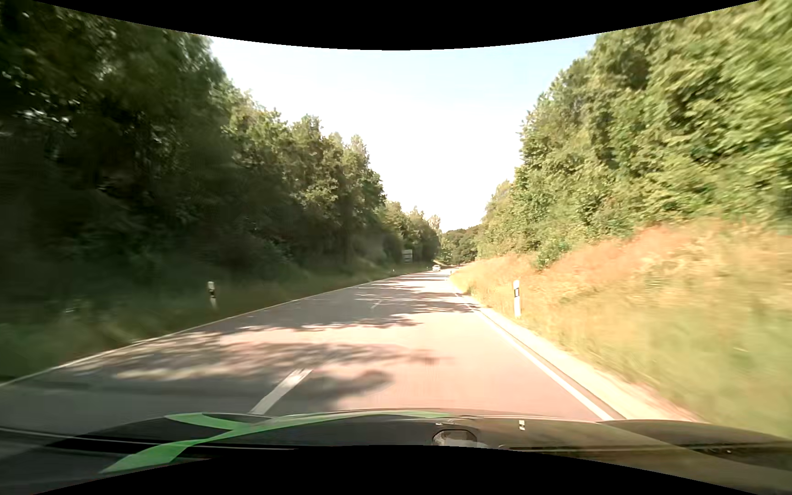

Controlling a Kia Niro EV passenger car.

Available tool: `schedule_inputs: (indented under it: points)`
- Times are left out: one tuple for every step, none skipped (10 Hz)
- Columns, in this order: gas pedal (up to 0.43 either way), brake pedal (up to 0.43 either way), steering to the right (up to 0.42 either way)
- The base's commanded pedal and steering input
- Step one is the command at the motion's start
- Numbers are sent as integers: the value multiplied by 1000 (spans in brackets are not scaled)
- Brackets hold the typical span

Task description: Follow the waypoints while adhering to traffic rules and regulations

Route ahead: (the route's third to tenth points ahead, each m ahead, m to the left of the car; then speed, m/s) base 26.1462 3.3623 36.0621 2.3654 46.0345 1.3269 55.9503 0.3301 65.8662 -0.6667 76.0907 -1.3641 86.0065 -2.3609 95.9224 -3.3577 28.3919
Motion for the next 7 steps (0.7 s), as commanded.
schedule_inputs:
  points:
    - [299,0,5]
    - [299,0,6]
    - [299,0,7]
    - [299,0,7]
    - [299,0,7]
    - [299,0,7]
    - [287,0,7]
